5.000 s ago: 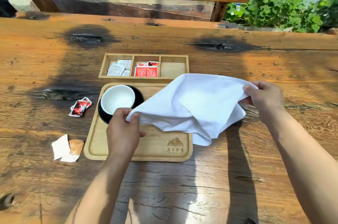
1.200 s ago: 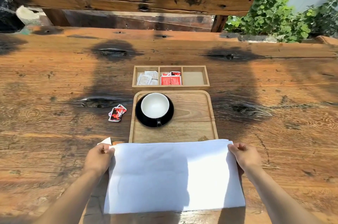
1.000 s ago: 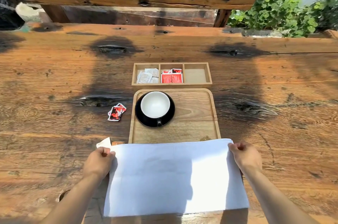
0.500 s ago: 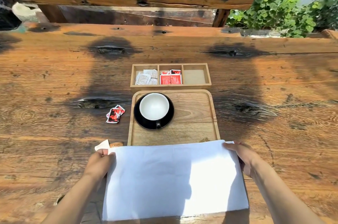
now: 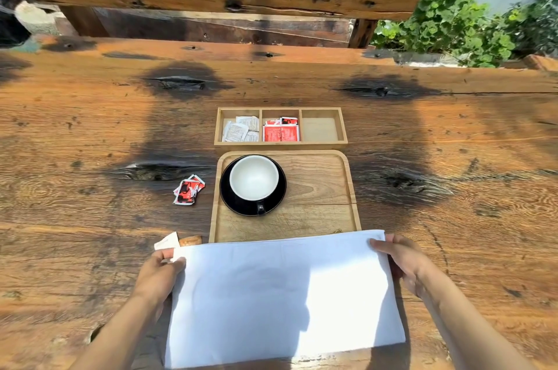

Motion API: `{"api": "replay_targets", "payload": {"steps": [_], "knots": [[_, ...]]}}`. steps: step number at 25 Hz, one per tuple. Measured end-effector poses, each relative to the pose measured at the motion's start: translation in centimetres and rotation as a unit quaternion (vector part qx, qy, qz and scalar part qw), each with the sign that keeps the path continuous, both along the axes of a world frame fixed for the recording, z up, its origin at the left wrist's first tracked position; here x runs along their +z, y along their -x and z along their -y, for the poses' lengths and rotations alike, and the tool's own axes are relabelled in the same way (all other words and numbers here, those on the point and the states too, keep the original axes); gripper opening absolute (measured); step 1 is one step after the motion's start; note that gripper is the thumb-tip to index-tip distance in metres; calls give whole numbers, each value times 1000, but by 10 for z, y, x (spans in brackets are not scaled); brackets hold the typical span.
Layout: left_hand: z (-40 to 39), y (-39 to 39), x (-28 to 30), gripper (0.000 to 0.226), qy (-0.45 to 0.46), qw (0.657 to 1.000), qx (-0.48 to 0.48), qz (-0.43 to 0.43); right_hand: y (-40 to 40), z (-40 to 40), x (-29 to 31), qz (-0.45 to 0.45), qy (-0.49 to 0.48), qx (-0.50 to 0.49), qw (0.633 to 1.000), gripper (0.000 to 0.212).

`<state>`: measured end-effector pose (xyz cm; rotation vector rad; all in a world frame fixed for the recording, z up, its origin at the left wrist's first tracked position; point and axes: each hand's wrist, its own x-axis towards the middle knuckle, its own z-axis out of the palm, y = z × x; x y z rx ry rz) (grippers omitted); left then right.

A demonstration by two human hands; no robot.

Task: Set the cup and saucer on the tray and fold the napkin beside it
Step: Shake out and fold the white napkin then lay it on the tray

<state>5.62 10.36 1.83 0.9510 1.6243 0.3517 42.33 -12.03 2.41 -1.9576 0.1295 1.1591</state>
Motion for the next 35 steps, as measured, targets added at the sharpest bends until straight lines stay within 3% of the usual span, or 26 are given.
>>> {"api": "replay_targets", "payload": {"steps": [6, 9, 19, 24, 31, 35], "knots": [[-3, 9, -10, 19, 33, 999, 11, 13, 7, 0, 5, 74, -35, -28, 996, 12], [-2, 10, -11, 20, 26, 999, 24, 33, 11, 3, 5, 90, -24, -16, 996, 24], [1, 17, -9, 9, 13, 997, 22, 70, 13, 7, 7, 76, -23, -43, 996, 31], [0, 22, 1, 9, 13, 997, -32, 72, 13, 13, 21, 37, -55, -9, 998, 20], [-25, 20, 42, 23, -113, 992, -20, 56, 24, 17, 47, 75, -88, 9, 993, 24], [-49, 20, 90, 17, -213, 975, -64, 24, 39, 14, 67, 102, -117, 40, 987, 9]]}}
